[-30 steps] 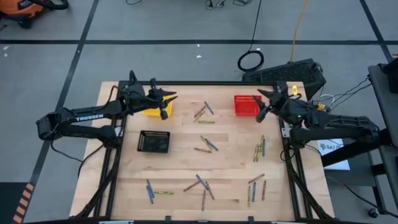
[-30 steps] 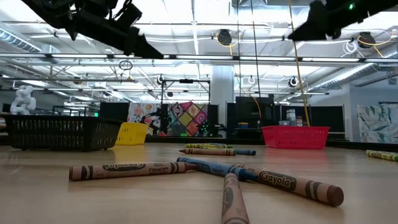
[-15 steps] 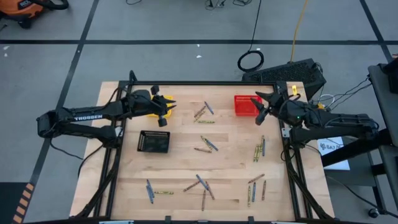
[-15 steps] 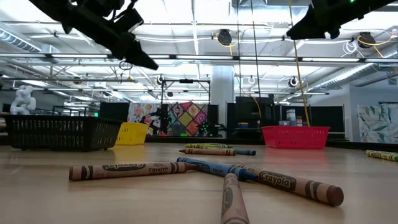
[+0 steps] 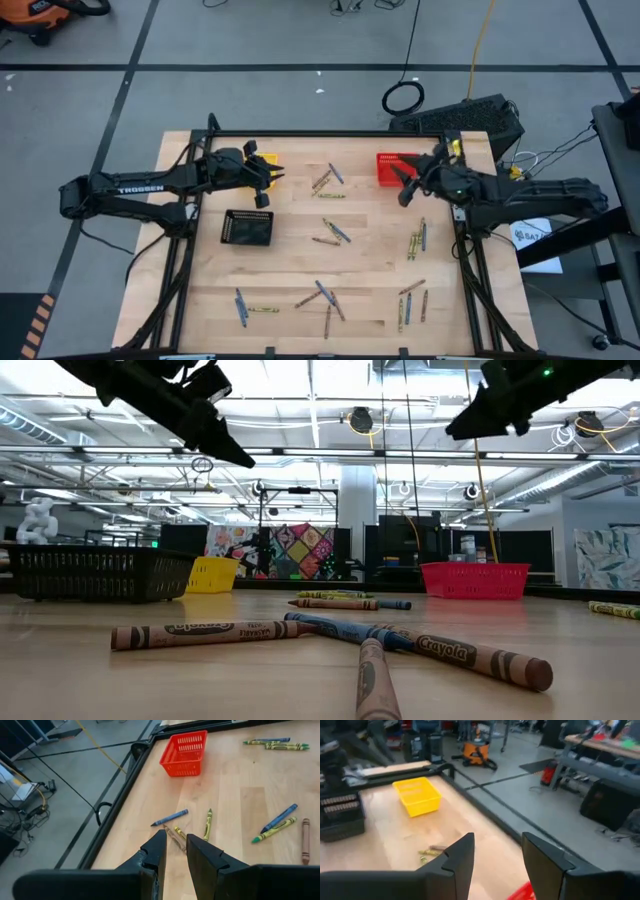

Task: Sort crayons
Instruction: Put the blue crayon into the red bin

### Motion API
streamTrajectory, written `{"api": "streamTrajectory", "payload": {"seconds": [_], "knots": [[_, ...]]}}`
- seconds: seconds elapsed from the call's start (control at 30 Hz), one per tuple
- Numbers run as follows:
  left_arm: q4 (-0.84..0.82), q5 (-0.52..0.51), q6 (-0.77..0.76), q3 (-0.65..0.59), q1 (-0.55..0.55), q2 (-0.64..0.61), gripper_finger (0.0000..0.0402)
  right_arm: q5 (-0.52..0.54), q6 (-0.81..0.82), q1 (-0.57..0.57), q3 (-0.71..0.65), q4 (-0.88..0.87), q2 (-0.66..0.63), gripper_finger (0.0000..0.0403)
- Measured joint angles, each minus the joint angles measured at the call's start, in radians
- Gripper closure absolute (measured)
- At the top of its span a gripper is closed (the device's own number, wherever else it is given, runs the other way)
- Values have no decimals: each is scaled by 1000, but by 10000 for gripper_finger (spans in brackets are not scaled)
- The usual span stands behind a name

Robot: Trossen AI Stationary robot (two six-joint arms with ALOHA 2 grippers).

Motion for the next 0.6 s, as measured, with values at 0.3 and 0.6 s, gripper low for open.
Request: {"api": "streamTrajectory", "payload": {"seconds": [0.3, 0.6], "knots": [[-46, 0, 54, 0, 2, 0, 322, -87, 43, -91, 46, 210, 274, 254], [-135, 0, 51, 0, 2, 0, 322, -229, 143, -196, 233, 203, 542, 254]]}}
